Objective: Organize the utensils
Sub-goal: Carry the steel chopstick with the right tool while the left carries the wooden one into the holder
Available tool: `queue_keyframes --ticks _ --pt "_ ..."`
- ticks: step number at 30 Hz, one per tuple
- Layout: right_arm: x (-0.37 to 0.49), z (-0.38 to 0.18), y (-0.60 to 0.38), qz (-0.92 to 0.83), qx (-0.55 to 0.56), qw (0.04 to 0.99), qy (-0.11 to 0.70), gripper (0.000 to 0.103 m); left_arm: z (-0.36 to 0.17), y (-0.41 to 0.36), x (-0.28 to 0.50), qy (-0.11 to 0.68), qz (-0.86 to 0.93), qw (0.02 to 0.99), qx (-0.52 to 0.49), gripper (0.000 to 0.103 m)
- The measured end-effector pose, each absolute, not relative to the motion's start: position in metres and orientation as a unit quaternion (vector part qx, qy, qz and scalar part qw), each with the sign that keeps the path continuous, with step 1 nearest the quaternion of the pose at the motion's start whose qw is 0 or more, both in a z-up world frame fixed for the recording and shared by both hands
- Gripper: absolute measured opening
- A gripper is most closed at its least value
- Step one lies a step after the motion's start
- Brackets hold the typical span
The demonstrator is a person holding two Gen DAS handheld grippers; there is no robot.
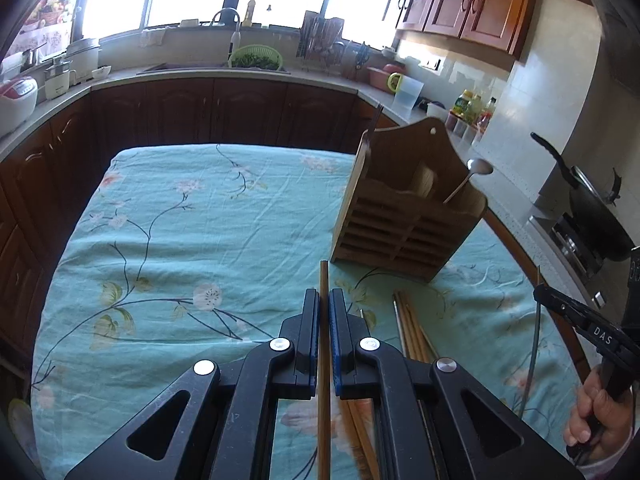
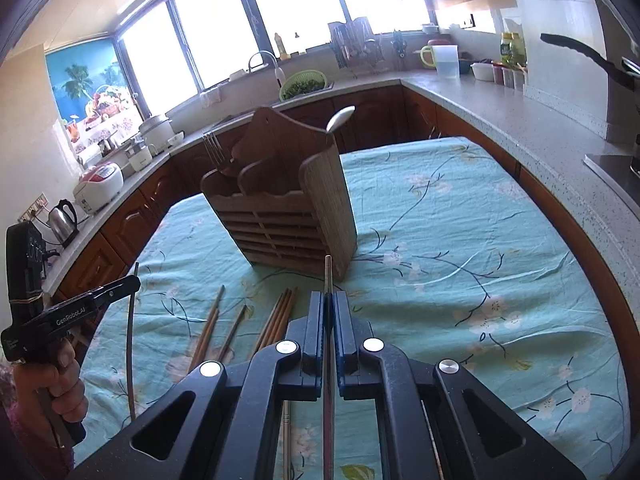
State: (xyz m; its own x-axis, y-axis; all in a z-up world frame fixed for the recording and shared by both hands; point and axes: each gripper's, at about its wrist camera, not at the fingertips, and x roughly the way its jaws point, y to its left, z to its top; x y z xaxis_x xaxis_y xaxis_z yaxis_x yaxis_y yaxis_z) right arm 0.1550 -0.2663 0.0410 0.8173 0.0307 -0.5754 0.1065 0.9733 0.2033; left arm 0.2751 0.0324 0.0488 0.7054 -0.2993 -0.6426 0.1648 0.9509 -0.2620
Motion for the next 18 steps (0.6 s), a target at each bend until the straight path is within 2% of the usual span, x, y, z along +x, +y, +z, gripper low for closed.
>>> queue_keyframes --ticks 10,18 --pt "0.129 0.083 -0.262 -0.012 0.117 0.962 0.246 0.004 0.092 0.046 0.228 0.308 -0.136 0.936 -0.099 0.003" --pt "0.121 0.100 -0.259 -0.008 0.117 0.968 0.220 0.004 0.106 0.054 0.216 0.284 -0.137 0.943 -0.111 0.003"
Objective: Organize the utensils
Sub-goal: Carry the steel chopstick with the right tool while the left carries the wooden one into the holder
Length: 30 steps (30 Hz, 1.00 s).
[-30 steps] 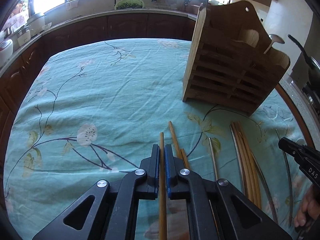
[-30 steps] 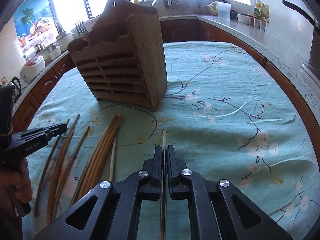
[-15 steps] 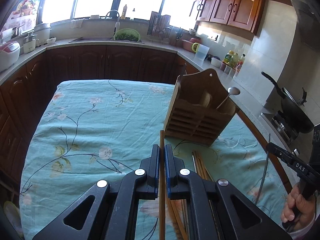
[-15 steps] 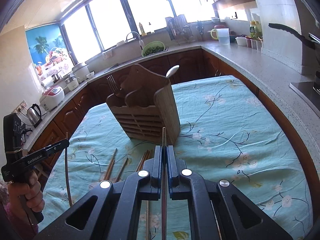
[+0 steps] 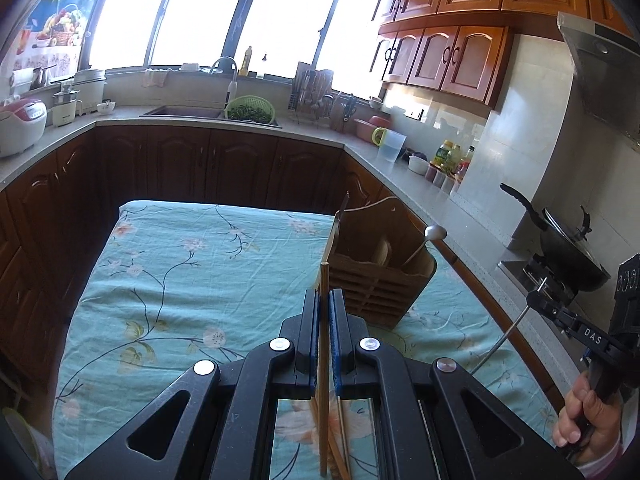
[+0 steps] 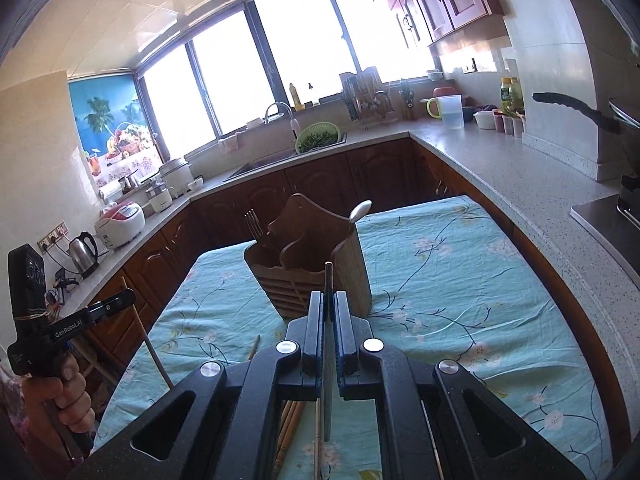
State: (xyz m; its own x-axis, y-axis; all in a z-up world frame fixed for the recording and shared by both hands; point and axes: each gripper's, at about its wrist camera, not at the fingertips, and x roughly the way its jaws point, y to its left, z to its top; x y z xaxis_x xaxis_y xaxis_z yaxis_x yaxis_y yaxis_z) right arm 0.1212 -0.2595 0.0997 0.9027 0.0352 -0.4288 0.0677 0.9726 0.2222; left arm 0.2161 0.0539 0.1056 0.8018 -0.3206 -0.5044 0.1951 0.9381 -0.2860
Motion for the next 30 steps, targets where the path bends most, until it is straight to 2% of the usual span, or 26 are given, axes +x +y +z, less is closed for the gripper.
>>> queue_keyframes --ticks 19,30 --pt "0.135 0.127 -0.262 -0.004 0.117 0.976 0.184 0.004 0.127 0.048 0.233 0.225 -0.139 0.956 -0.125 0.003" --pt "0.174 0.186 -0.275 -0.010 0.129 0.986 0.100 0.004 0.151 0.031 0.292 0.137 -0.146 0.970 -0.138 0.003"
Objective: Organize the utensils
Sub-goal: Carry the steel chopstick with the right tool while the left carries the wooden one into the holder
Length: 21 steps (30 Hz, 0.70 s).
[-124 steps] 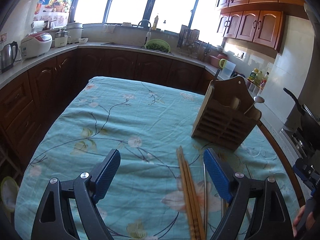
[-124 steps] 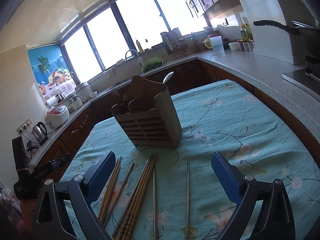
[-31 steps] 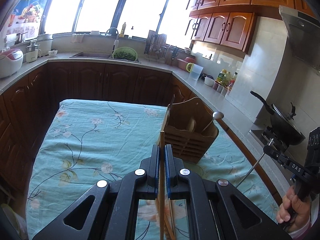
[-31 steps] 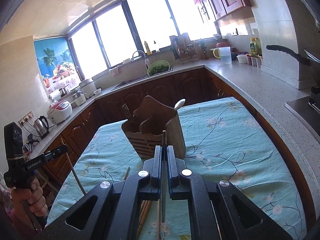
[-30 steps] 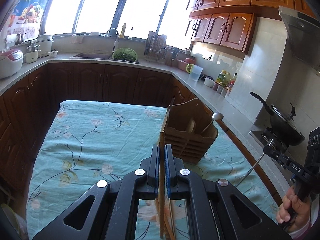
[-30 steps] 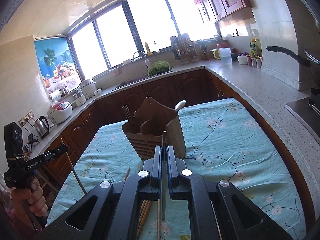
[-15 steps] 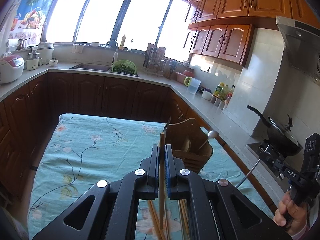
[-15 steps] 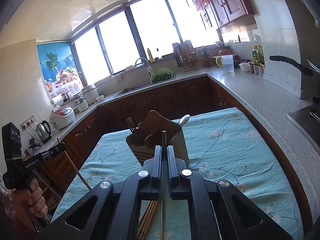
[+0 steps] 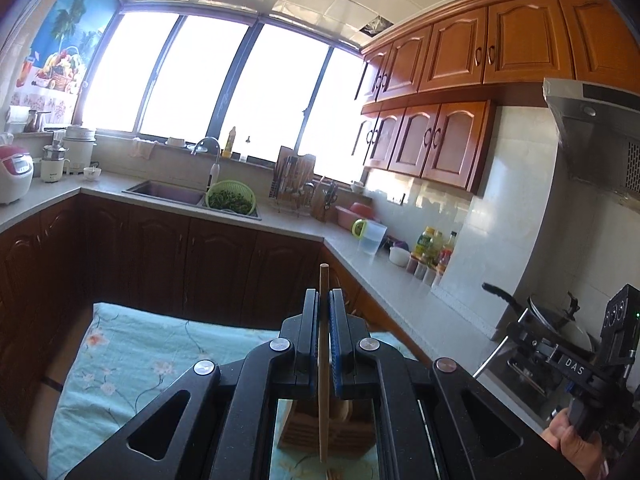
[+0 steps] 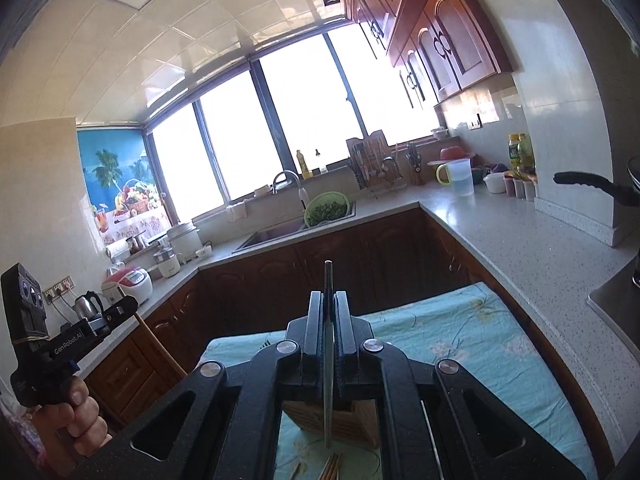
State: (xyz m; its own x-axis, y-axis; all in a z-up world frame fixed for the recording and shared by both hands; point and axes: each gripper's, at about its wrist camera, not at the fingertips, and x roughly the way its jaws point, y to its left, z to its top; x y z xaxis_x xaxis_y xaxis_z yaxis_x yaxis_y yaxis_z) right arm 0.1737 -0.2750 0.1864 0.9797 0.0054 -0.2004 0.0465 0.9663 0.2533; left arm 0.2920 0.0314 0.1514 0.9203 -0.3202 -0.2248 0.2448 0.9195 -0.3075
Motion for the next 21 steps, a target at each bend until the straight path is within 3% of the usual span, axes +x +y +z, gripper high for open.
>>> queue_keyframes --ticks 7,21 --pt "0.219 0.191 -0.280 -0.032 0.121 0.988 0.085 0.005 0.113 0.023 0.350 0.111 -0.126 0.972 -0.162 0.003" --pt "0.255 0.110 -0.284 -0.054 0.129 0.980 0.138 0.005 0.024 -0.024 0.407 0.167 -0.116 0.970 -0.134 0.003"
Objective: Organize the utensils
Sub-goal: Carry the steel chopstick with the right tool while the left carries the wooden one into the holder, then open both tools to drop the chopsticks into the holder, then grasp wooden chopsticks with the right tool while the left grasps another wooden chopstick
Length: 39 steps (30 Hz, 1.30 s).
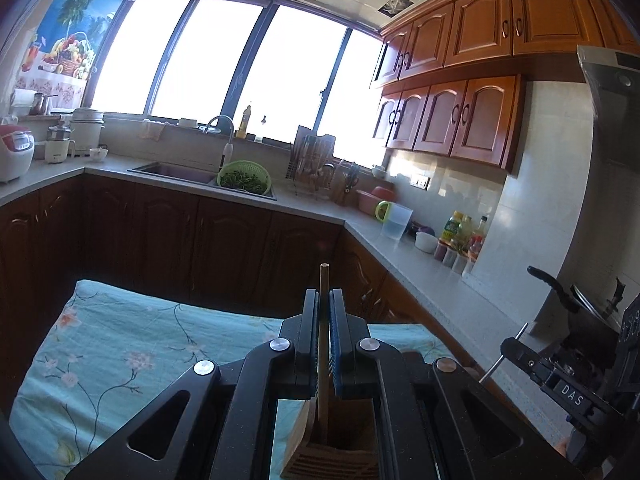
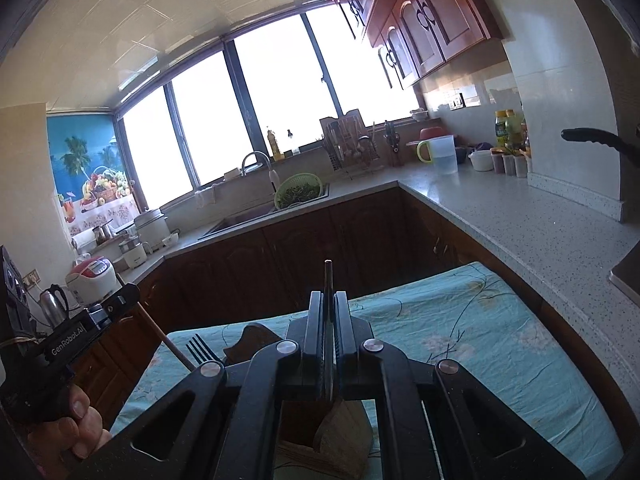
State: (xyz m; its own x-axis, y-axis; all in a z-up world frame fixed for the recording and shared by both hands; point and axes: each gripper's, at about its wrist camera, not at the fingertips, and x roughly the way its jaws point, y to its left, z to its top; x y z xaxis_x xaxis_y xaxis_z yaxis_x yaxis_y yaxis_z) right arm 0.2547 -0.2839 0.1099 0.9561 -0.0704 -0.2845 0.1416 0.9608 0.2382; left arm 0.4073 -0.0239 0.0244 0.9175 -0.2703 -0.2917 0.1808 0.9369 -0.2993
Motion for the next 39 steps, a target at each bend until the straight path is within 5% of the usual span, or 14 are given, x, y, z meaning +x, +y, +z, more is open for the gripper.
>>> queue_keyframes --ticks 15,19,21,23,30,39 --pt "0.260 0.101 -0.293 -0.054 0.144 0.974 0.165 0.010 0.035 -0.013 0.420 0.185 -0.126 0.966 -0.129 0.004" --pt "0.256 0.103 -0.298 -0.052 0.155 0.973 0.165 0.020 0.037 -0.002 0.411 0.189 -0.125 0.965 -0.134 0.030" --pt "0.248 0.107 -0.300 -0.050 0.162 0.973 0.155 0.047 0.040 0.003 0.404 0.186 -0.126 0.965 -0.138 0.037" --pt "0.237 0.111 -0.303 -0.047 0.171 0.974 0.142 0.060 0.040 0.009 0.391 0.187 -0.121 0.965 -0.142 0.051" --pt "0.177 0.103 -0.307 -0.037 0.195 0.971 0.135 0.077 0.033 0.030 0.318 0.209 -0.093 0.959 -0.164 0.067" --pt "0.085 0.070 -0.285 -0.032 0.191 0.967 0.165 0.078 0.025 0.048 0.191 0.242 -0.047 0.951 -0.185 0.073"
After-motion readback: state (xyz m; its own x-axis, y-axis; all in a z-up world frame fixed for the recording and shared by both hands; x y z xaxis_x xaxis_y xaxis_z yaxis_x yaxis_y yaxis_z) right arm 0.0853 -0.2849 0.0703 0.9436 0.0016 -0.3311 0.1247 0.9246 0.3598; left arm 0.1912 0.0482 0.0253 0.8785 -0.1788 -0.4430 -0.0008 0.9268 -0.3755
